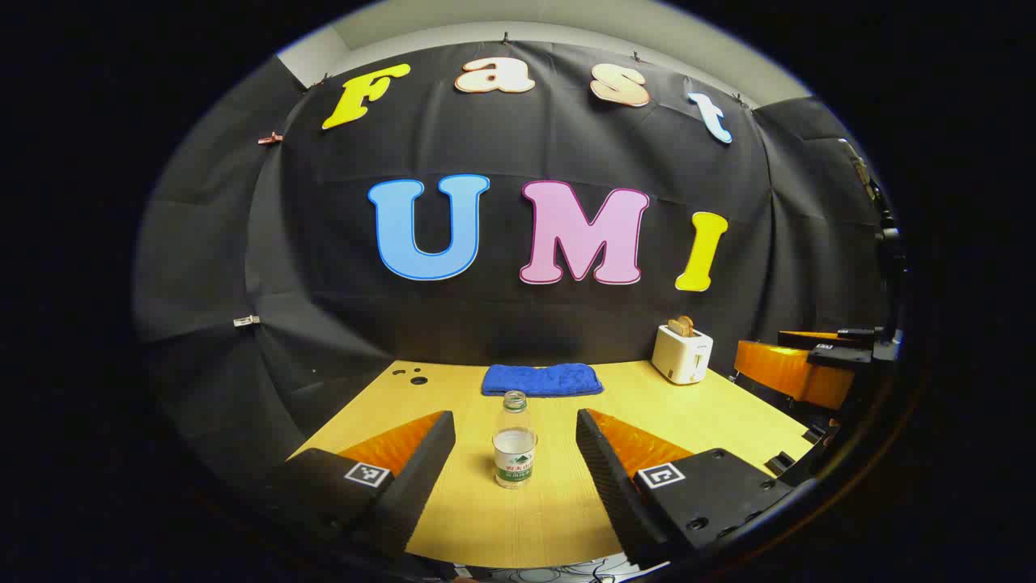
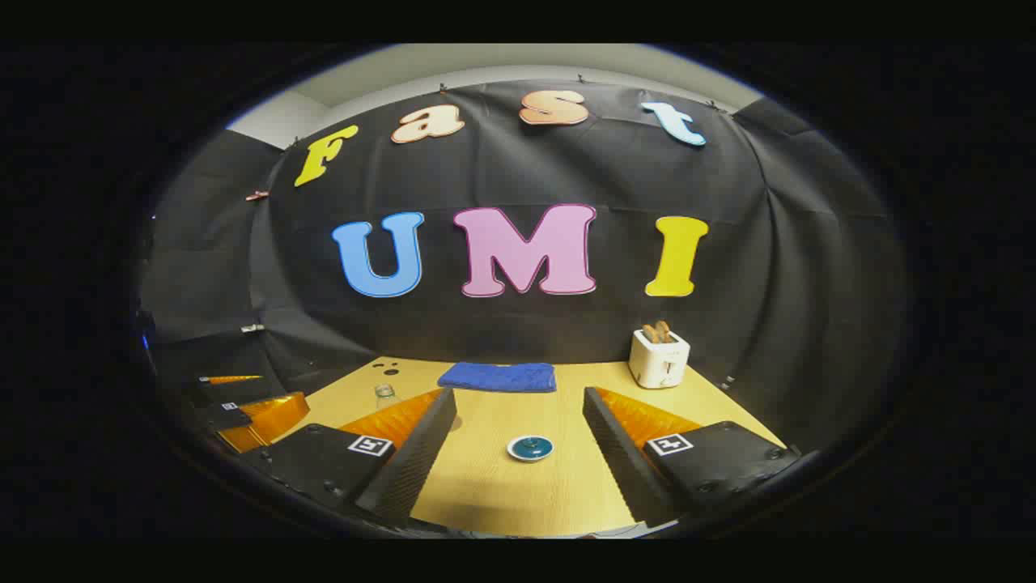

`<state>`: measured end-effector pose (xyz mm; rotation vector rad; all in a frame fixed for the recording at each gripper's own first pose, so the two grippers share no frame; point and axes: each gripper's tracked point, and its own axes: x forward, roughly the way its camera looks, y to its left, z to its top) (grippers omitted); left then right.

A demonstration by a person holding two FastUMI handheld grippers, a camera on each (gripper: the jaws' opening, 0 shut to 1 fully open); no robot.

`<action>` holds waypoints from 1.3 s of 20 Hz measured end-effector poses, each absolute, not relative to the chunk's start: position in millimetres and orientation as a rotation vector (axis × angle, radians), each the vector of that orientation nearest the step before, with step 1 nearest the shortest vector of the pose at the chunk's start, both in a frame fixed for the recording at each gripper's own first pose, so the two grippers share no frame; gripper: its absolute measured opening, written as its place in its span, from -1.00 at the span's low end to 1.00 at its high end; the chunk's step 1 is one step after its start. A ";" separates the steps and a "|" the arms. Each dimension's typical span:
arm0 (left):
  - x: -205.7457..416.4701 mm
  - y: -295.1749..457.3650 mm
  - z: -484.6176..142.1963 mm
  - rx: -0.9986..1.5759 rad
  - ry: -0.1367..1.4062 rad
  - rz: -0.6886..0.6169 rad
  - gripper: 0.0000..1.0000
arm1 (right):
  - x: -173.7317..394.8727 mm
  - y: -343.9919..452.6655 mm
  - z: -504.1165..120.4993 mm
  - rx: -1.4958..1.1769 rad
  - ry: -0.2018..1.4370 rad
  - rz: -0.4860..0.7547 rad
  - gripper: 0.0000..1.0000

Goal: Open the teacup lid with one hand, grasp the water bottle and pour water into the teacup with the other hand; after pouring, place the water bottle on the coaster and then close the teacup lid.

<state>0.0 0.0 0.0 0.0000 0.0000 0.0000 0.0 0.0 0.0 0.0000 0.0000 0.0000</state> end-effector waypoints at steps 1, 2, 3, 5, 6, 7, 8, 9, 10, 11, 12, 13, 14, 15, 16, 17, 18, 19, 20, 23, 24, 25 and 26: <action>0.4 0.0 0.0 -0.001 0.002 0.002 0.91 | -0.2 0.9 -2.2 -0.001 0.006 0.006 0.93; 0.4 0.3 -1.4 -0.001 0.005 0.004 0.91 | 0.4 2.2 -4.6 -0.001 0.012 0.014 0.93; 0.0 0.5 -1.0 0.002 0.006 0.005 0.91 | 0.5 2.4 -7.1 -0.002 0.019 0.019 0.96; 1.5 0.3 -4.3 0.007 0.010 0.010 0.91 | -0.7 2.8 -11.9 0.002 0.034 0.030 0.95; 2.3 0.2 -7.8 0.006 0.016 0.012 0.91 | -0.1 2.6 -14.1 0.005 0.043 0.034 0.96; 2.6 0.0 -9.8 0.001 0.025 0.013 0.91 | -0.1 1.5 -17.6 0.004 0.050 0.038 0.96; 3.6 0.0 -14.2 -0.006 0.032 0.012 0.91 | 1.4 0.1 -19.7 -0.002 0.052 0.038 0.96; 4.7 0.4 -16.0 -0.011 0.040 0.014 0.91 | 3.2 -2.4 -21.9 -0.009 0.056 0.040 0.96; 5.3 2.8 -18.9 -0.015 0.046 0.016 0.91 | 6.7 -3.0 -24.6 -0.015 0.061 0.041 0.96; 6.3 3.2 -20.3 -0.017 0.051 0.016 0.91 | 10.0 -3.6 -26.7 -0.019 0.067 0.041 0.96; 7.3 2.5 -20.7 -0.017 0.053 0.014 0.91 | 13.0 -2.9 -27.8 -0.021 0.071 0.045 0.96; 9.5 2.4 -20.8 -0.013 0.055 0.013 0.91 | 17.2 -0.9 -27.8 -0.022 0.073 0.053 0.96; 12.2 2.1 -22.4 -0.007 0.056 0.012 0.91 | 21.4 1.3 -29.2 -0.029 0.077 0.060 0.96; 14.6 1.4 -22.4 0.001 0.057 0.010 0.91 | 25.2 2.1 -33.4 -0.037 0.083 0.067 0.96; 16.9 0.5 -24.3 0.010 0.057 0.010 0.91 | 29.9 3.3 -36.8 -0.044 0.091 0.076 0.96; 19.7 1.2 -24.9 0.016 0.059 0.011 0.91 | 34.3 5.6 -41.4 -0.048 0.097 0.084 0.96; 23.3 0.6 -27.4 0.018 0.061 0.010 0.91 | 38.2 7.5 -44.1 -0.051 0.100 0.090 0.96; 27.1 -0.5 -29.0 0.014 0.066 0.007 0.91 | 43.4 7.7 -48.3 -0.052 0.104 0.093 0.96; 31.3 -1.2 -32.4 0.008 0.074 0.005 0.91 | 47.3 9.4 -53.2 -0.052 0.110 0.096 0.96; 40.9 -0.7 -45.1 -0.005 0.109 0.013 0.91 | 59.7 11.8 -68.1 -0.070 0.118 0.106 0.96; 43.8 -0.2 -51.5 -0.004 0.118 0.016 0.83 | 65.3 9.8 -75.2 -0.083 0.123 0.102 0.96; 47.2 0.1 -59.6 0.000 0.132 0.019 0.91 | 71.7 6.7 -84.2 -0.097 0.130 0.099 0.96; 51.1 0.3 -70.5 0.005 0.144 0.021 0.91 | 79.5 4.8 -94.4 -0.110 0.140 0.101 0.96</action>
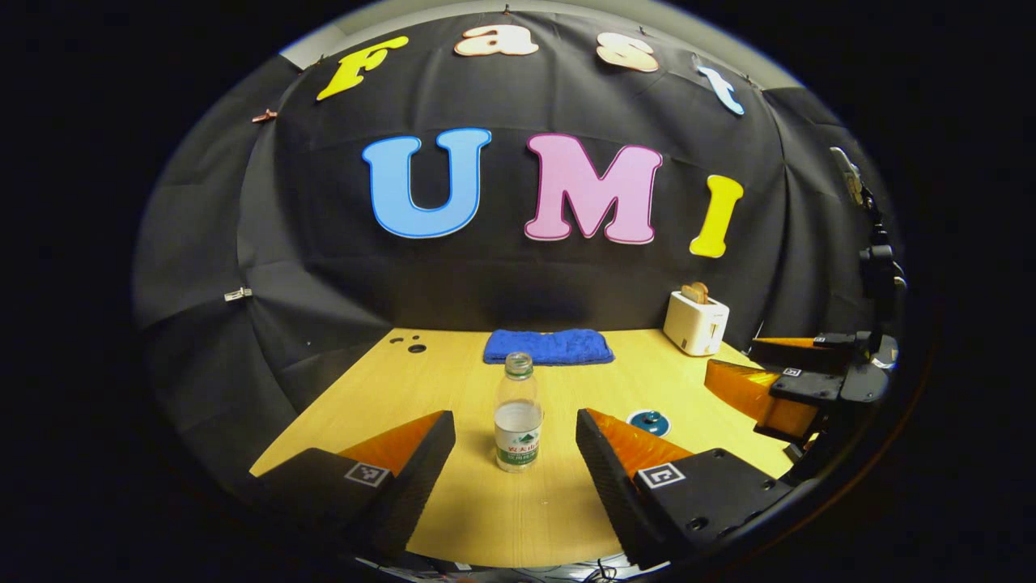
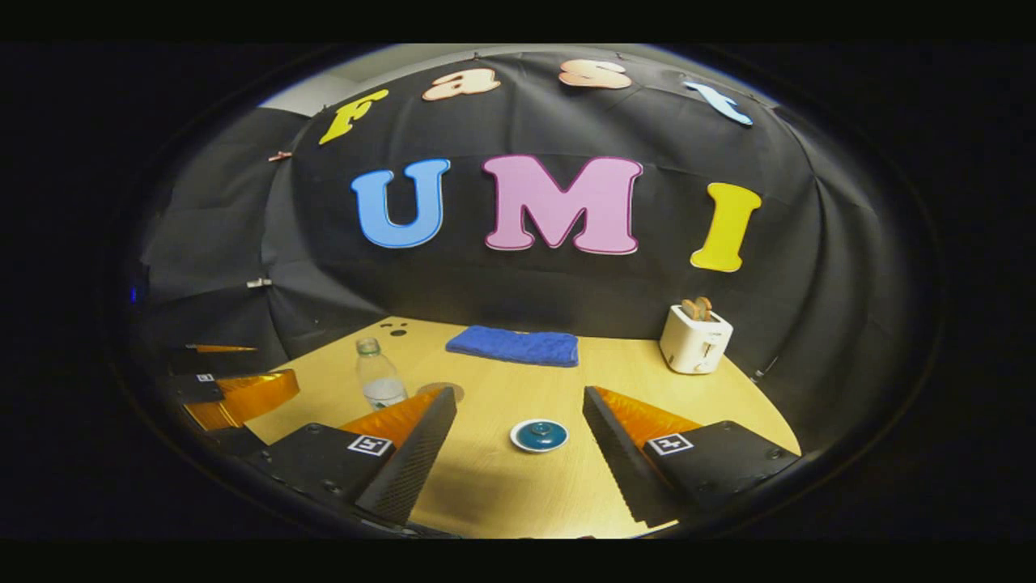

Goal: Open the teacup lid with one hand, grasp the water bottle and pour water into the teacup with the other hand; after pouring, place the water bottle on the coaster and then close the teacup lid.

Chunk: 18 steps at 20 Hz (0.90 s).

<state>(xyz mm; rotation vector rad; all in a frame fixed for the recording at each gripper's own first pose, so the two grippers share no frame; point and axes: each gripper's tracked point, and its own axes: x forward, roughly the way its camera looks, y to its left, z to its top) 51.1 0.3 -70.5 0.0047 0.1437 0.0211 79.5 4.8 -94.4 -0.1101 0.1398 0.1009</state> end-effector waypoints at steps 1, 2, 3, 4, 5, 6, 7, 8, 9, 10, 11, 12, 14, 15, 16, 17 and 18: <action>56.1 -0.3 -80.3 0.011 0.150 0.018 0.91 | 87.9 1.7 -105.4 -0.123 0.149 0.100 0.96; 61.9 -2.2 -93.8 0.022 0.155 0.013 0.91 | 96.8 -2.4 -115.9 -0.132 0.154 0.096 0.96; 65.8 -4.0 -105.6 0.034 0.166 0.009 0.91 | 106.9 -5.3 -125.0 -0.138 0.157 0.087 0.96; 70.9 -6.1 -119.3 0.044 0.169 0.005 0.91 | 116.6 -8.8 -134.8 -0.141 0.155 0.078 0.95; 75.1 -9.5 -130.1 0.049 0.172 -0.004 0.92 | 126.3 -11.9 -144.6 -0.139 0.155 0.065 0.95; 78.9 -13.0 -142.8 0.051 0.179 -0.007 0.91 | 135.9 -14.7 -155.2 -0.132 0.152 0.052 0.96; 83.2 -14.4 -154.1 0.048 0.186 -0.007 0.91 | 144.9 -16.6 -164.3 -0.125 0.150 0.045 0.96; 87.6 -14.9 -165.1 0.047 0.191 -0.007 0.91 | 151.8 -16.4 -173.2 -0.128 0.149 0.043 0.96; 91.8 -13.8 -174.1 0.051 0.190 -0.002 0.91 | 159.8 -18.8 -183.3 -0.140 0.150 0.033 0.96; 94.9 -10.9 -183.4 0.052 0.196 0.008 0.91 | 167.2 -20.1 -193.8 -0.150 0.156 0.030 0.95; 95.8 -6.7 -191.4 0.044 0.204 0.017 0.89 | 173.1 -19.2 -200.6 -0.151 0.159 0.032 0.96; 95.5 -3.3 -196.8 0.028 0.206 0.025 0.89 | 177.7 -18.5 -205.7 -0.149 0.159 0.035 0.96; 96.2 3.8 -203.1 -0.017 0.213 0.038 0.89 | 185.3 -18.7 -216.1 -0.158 0.156 0.035 0.96; 95.6 5.3 -204.5 -0.038 0.219 0.041 0.89 | 188.4 -19.5 -220.0 -0.165 0.160 0.033 0.96; 95.5 8.5 -205.5 -0.057 0.224 0.045 0.89 | 190.7 -19.3 -224.4 -0.165 0.166 0.036 0.96; 95.0 10.7 -205.2 -0.070 0.225 0.050 0.89 | 193.5 -17.7 -228.3 -0.163 0.176 0.044 0.96; 94.1 12.0 -206.0 -0.078 0.222 0.054 0.89 | 196.1 -16.9 -230.3 -0.162 0.182 0.053 0.95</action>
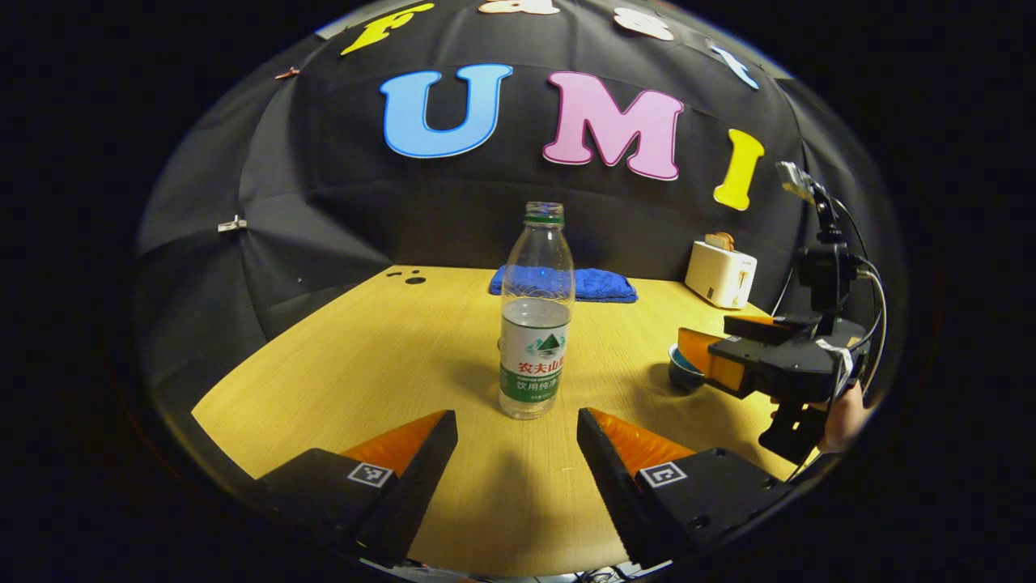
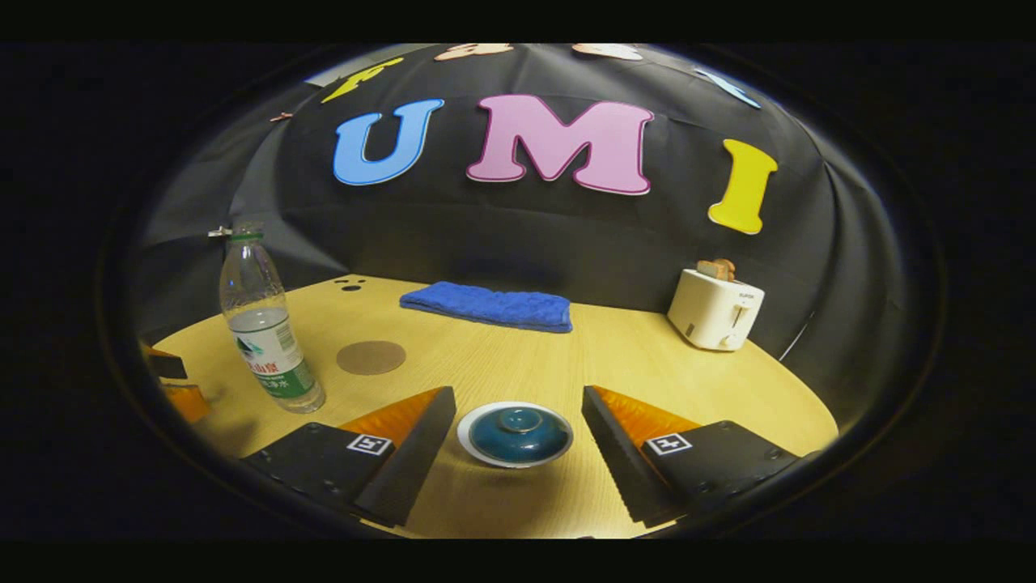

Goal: Open the teacup lid with one hand, grasp the water bottle and pour water into the teacup with the other hand; after pouring, place the water bottle on the coaster and then close the teacup lid.

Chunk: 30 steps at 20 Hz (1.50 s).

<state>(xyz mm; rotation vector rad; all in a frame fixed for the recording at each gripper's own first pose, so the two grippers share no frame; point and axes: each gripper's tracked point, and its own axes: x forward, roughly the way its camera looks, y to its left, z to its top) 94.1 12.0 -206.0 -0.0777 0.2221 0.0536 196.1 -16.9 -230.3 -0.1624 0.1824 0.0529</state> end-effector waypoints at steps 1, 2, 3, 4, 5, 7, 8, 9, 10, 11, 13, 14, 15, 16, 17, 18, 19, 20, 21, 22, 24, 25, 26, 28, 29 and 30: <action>93.7 13.8 -205.2 -0.077 0.218 0.057 0.89 | 198.9 -16.6 -232.0 -0.165 0.187 0.060 0.90; 94.1 15.4 -204.7 -0.071 0.214 0.061 0.89 | 201.0 -16.4 -234.1 -0.175 0.190 0.064 0.87; 93.6 15.7 -206.8 -0.063 0.213 0.062 0.89 | 203.2 -18.4 -234.8 -0.190 0.190 0.062 0.78; 94.6 14.8 -209.4 -0.054 0.218 0.058 0.89 | 204.6 -21.2 -236.0 -0.199 0.193 0.060 0.76; 94.5 14.7 -211.9 -0.044 0.222 0.056 0.89 | 205.7 -23.1 -238.1 -0.197 0.201 0.056 0.76; 93.9 14.2 -210.0 -0.030 0.214 0.044 0.89 | 208.9 -24.4 -244.7 -0.168 0.231 0.057 0.61; 93.8 13.7 -210.6 -0.025 0.211 0.040 0.89 | 209.1 -24.2 -248.4 -0.155 0.246 0.059 0.51; 93.6 13.9 -211.3 -0.021 0.210 0.038 0.89 | 209.6 -23.2 -250.3 -0.149 0.251 0.062 0.30; 92.5 14.6 -211.3 -0.021 0.210 0.037 0.89 | 210.1 -22.7 -248.4 -0.153 0.248 0.063 0.24; 92.3 16.1 -212.1 -0.023 0.210 0.039 0.89 | 210.2 -21.8 -249.2 -0.160 0.252 0.068 0.24; 92.7 18.6 -213.0 -0.030 0.212 0.042 0.89 | 209.9 -18.3 -249.7 -0.168 0.256 0.078 0.19; 93.1 19.3 -211.9 -0.027 0.213 0.041 0.89 | 210.4 -17.7 -249.0 -0.171 0.257 0.084 0.18; 94.6 19.0 -209.4 -0.006 0.204 0.037 0.89 | 211.3 -16.8 -246.1 -0.181 0.251 0.090 0.07; 96.4 18.4 -203.7 0.021 0.190 0.032 0.89 | 211.8 -17.2 -245.5 -0.191 0.246 0.090 -0.02; 99.1 17.6 -198.3 0.041 0.179 0.019 0.89 | 211.6 -16.7 -246.0 -0.191 0.250 0.097 -0.26; 101.6 16.5 -196.0 0.049 0.171 0.004 0.89 | 212.0 -16.0 -246.2 -0.186 0.252 0.101 -0.41; 103.9 16.2 -193.7 0.050 0.163 -0.006 0.89 | 212.3 -15.9 -247.7 -0.179 0.265 0.111 -0.31; 107.2 16.8 -190.9 0.048 0.158 -0.012 0.89 | 211.8 -15.7 -247.3 -0.172 0.276 0.122 -0.31; 110.1 17.6 -189.6 0.043 0.156 -0.014 0.89 | 213.6 -15.9 -247.7 -0.162 0.283 0.128 -0.32; 112.4 17.8 -187.5 0.035 0.154 -0.017 0.89 | 213.7 -19.9 -246.7 -0.155 0.288 0.120 -0.32; 118.8 16.4 -186.9 0.009 0.154 -0.027 0.89 | 213.3 -17.9 -247.0 -0.150 0.293 0.127 -0.39; 123.0 14.8 -188.3 -0.007 0.156 -0.032 0.89 | 212.5 -15.9 -247.2 -0.164 0.296 0.139 -0.44; 126.6 14.8 -187.6 -0.017 0.152 -0.028 0.89 | 211.4 -16.0 -244.7 -0.179 0.298 0.142 -0.44; 135.2 8.6 -182.0 -0.022 0.129 -0.040 0.89 | 209.3 -13.0 -235.7 -0.174 0.284 0.154 -0.54; 140.1 4.4 -179.1 -0.017 0.117 -0.048 0.89 | 209.0 -12.1 -231.2 -0.169 0.280 0.158 -0.34; 146.0 2.7 -176.2 -0.010 0.104 -0.047 0.89 | 206.9 -12.3 -226.1 -0.166 0.277 0.157 -0.44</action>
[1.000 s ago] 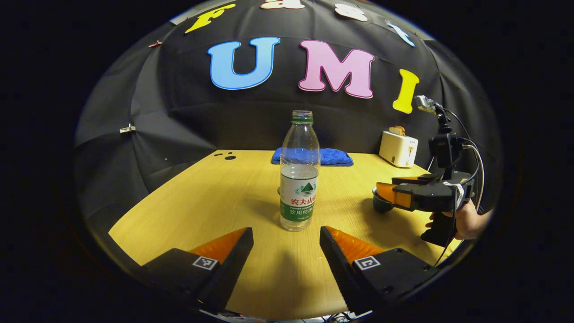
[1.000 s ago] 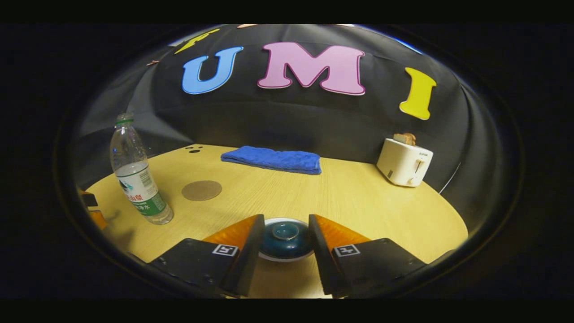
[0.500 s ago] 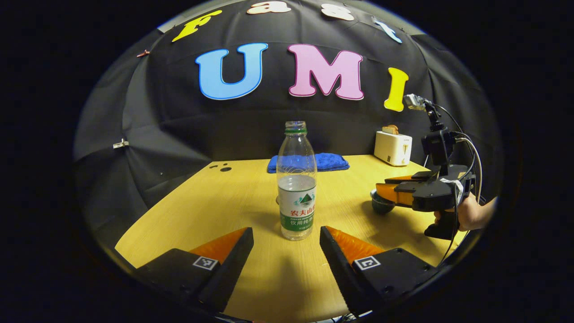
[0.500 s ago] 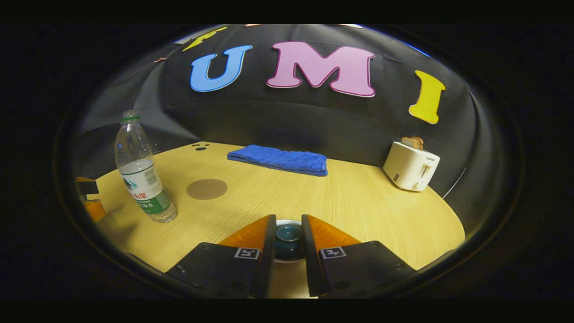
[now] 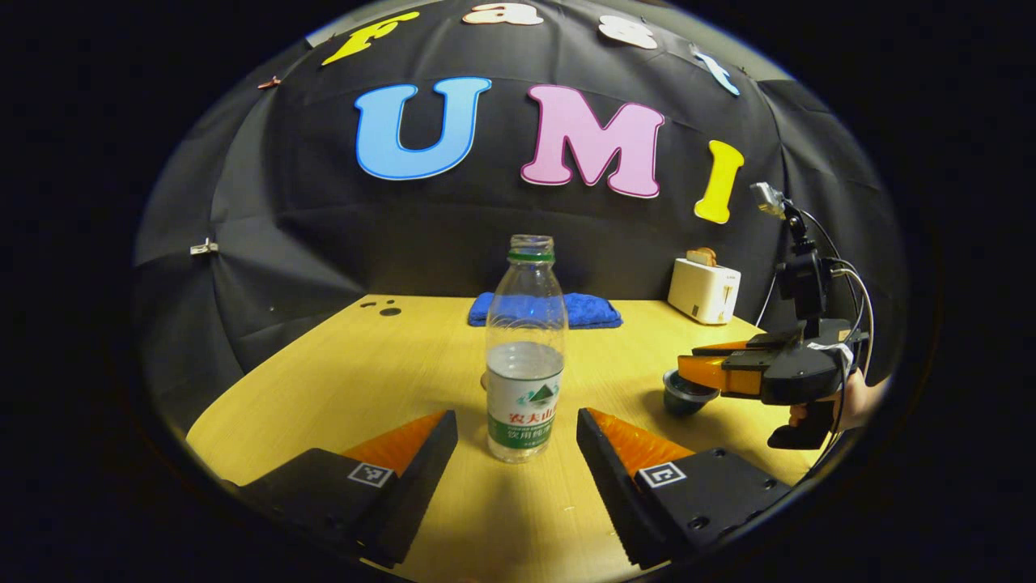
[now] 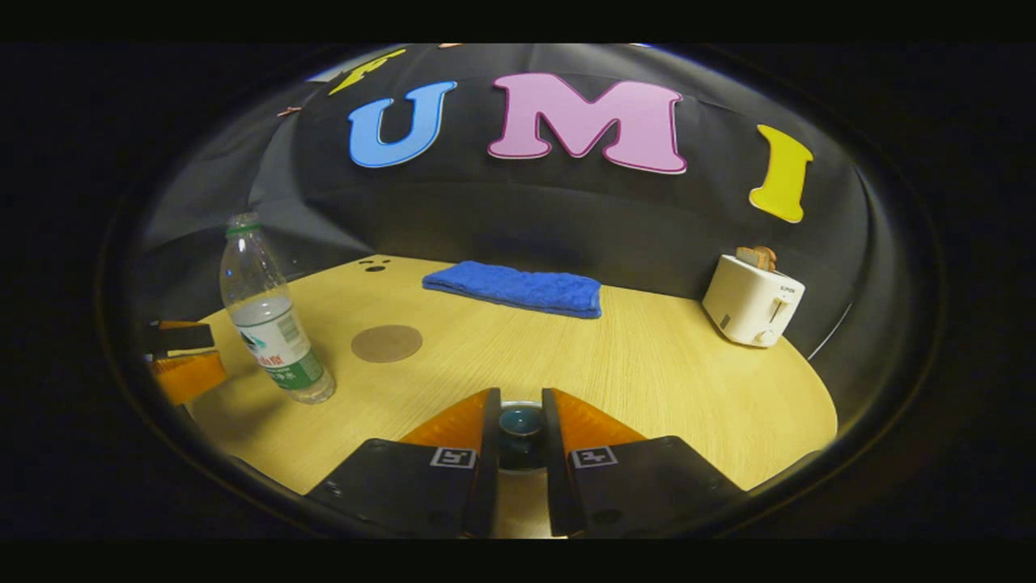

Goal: Open the teacup lid with one hand, grasp the water bottle and pour water into the teacup with the other hand; after pouring, place the water bottle on the coaster and then close the teacup lid.

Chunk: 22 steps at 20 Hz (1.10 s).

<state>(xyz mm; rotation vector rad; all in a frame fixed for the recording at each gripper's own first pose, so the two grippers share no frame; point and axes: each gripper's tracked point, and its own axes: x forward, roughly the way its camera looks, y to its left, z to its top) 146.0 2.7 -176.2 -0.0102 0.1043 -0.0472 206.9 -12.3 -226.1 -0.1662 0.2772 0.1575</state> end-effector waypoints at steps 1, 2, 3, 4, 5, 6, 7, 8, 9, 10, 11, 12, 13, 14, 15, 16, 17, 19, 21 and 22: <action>152.1 4.2 -173.5 -0.005 0.094 -0.033 0.89 | 205.4 -14.2 -220.8 -0.164 0.273 0.152 -0.44; 157.7 5.1 -169.1 -0.012 0.085 -0.023 0.89 | 203.4 -16.4 -217.0 -0.157 0.273 0.144 -0.54; 163.6 0.3 -166.3 -0.026 0.077 -0.031 0.89 | 198.6 -17.9 -214.7 -0.142 0.277 0.138 -0.54; 170.0 -1.9 -164.0 -0.032 0.069 -0.031 0.88 | 194.2 -18.6 -213.4 -0.122 0.280 0.132 -0.44; 176.6 -1.3 -162.6 -0.024 0.064 -0.020 0.89 | 189.0 -20.4 -211.8 -0.106 0.282 0.124 -0.49; 187.5 2.8 -163.7 -0.004 0.062 0.000 0.88 | 181.9 -22.4 -210.7 -0.086 0.280 0.115 -0.54; 192.2 4.0 -164.6 0.005 0.057 0.005 0.88 | 177.8 -24.0 -212.3 -0.080 0.279 0.115 -0.54; 197.3 4.3 -162.5 0.009 0.048 0.005 0.88 | 177.1 -26.5 -214.4 -0.088 0.281 0.114 -0.45; 203.2 5.0 -164.3 0.014 0.048 0.006 0.88 | 177.3 -30.1 -217.8 -0.099 0.289 0.112 -0.45; 210.7 4.8 -167.3 0.016 0.056 0.004 0.88 | 178.0 -32.9 -220.6 -0.103 0.297 0.112 -0.45; 214.6 5.7 -170.1 0.017 0.064 0.005 0.89 | 179.4 -36.0 -219.7 -0.093 0.297 0.107 -0.54; 218.9 7.5 -171.9 0.019 0.070 0.014 0.88 | 181.6 -38.3 -218.0 -0.082 0.292 0.101 -0.44; 223.4 9.6 -171.4 0.021 0.071 0.021 0.88 | 182.7 -40.2 -216.3 -0.072 0.286 0.094 -0.54; 226.0 9.5 -169.7 0.026 0.066 0.022 0.89 | 182.9 -42.3 -215.1 -0.065 0.282 0.087 -0.44; 229.2 8.7 -168.0 0.034 0.062 0.022 0.88 | 183.2 -43.6 -216.1 -0.059 0.282 0.081 -0.44; 232.5 8.1 -167.5 0.044 0.062 0.020 0.89 | 182.5 -44.6 -218.2 -0.052 0.285 0.078 -0.54; 235.6 7.0 -169.0 0.051 0.064 0.015 0.88 | 182.0 -45.0 -220.6 -0.045 0.290 0.076 -0.54; 236.8 5.1 -167.2 0.052 0.060 0.006 0.86 | 181.6 -47.0 -229.1 -0.039 0.309 0.072 -0.45; 240.1 4.9 -167.4 0.046 0.053 0.002 0.75 | 182.4 -47.7 -231.6 -0.028 0.316 0.070 -0.54; 240.5 4.7 -168.3 0.041 0.054 -0.001 0.61 | 183.2 -48.4 -231.2 -0.024 0.314 0.068 -0.54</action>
